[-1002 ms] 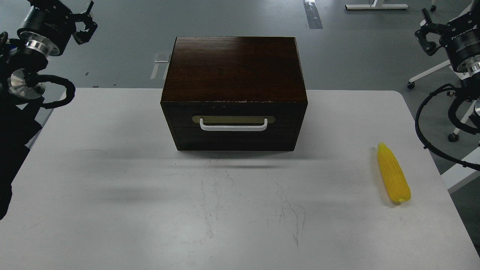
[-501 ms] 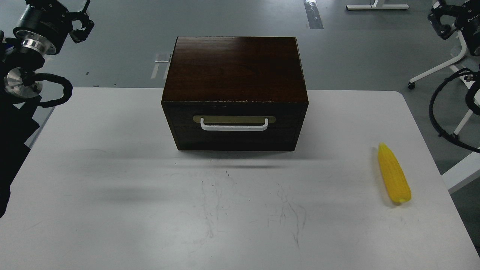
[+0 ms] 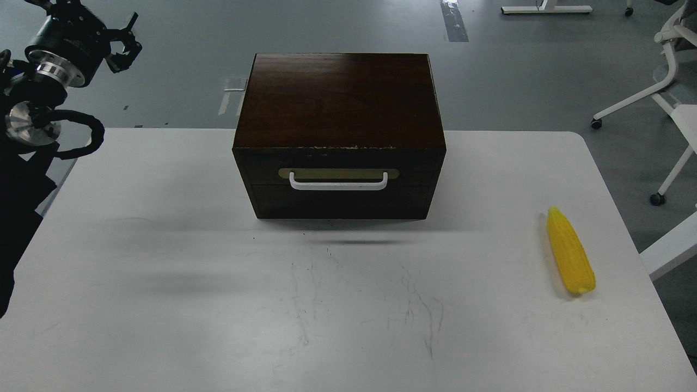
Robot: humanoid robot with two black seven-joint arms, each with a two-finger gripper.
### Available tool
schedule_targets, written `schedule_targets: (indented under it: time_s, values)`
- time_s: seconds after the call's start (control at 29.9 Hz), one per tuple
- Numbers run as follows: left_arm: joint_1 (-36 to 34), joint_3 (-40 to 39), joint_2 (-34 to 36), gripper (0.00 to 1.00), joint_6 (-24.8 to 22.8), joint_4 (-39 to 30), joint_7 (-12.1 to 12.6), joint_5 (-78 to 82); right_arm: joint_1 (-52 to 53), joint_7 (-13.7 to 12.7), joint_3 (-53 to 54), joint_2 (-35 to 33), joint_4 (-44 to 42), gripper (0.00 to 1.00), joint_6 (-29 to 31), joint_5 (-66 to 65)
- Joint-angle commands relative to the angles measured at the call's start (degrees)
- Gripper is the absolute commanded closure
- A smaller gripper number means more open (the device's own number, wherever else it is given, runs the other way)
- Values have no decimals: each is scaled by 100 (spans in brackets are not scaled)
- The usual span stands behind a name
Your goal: Put corn in drawer with both arms
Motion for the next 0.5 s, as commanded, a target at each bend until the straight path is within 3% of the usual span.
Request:
schedule_targets:
  time_s: [0.0,0.2,0.47]
  values:
    - [-22,-137,-7,2,0,4,-11,-40,1090,-313,-1369,50,226,0,-5,-751]
    - [-4,-155,28,2,0,-75,-20,-31,2332,-331,-3349,586,516,0,-5,-1403]
    - [31,-226,273,2,0,-399,-20,-13,2325,-226,-3423,956,359,0,-10,-1238]
